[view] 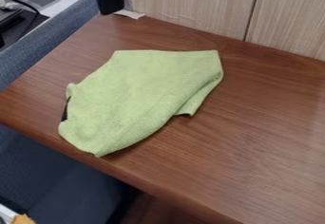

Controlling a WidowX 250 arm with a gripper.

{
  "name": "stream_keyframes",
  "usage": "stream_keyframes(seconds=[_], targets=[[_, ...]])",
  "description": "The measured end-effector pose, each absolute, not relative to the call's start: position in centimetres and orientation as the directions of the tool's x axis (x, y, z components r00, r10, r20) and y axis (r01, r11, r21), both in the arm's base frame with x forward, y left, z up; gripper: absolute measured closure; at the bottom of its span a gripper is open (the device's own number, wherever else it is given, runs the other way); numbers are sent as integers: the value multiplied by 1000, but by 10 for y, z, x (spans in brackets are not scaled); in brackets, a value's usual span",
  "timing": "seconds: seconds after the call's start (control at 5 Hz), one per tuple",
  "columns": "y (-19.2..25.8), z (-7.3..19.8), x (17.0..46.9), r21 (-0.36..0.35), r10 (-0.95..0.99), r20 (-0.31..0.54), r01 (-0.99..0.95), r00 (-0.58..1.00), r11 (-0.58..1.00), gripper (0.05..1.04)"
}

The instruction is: Fold the cloth from bottom left to top right

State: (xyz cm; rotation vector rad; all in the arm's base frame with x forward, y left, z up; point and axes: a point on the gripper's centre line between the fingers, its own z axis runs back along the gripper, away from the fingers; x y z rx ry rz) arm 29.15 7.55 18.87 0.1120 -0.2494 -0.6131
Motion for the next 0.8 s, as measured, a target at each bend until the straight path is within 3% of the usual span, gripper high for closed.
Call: stream_keyframes(seconds=[0.6, 0.8], targets=[[110, 160, 296, 173, -417, 170, 389, 893, 905, 83], [136, 131, 289, 166, -269, 104, 250, 958, 954, 83]])
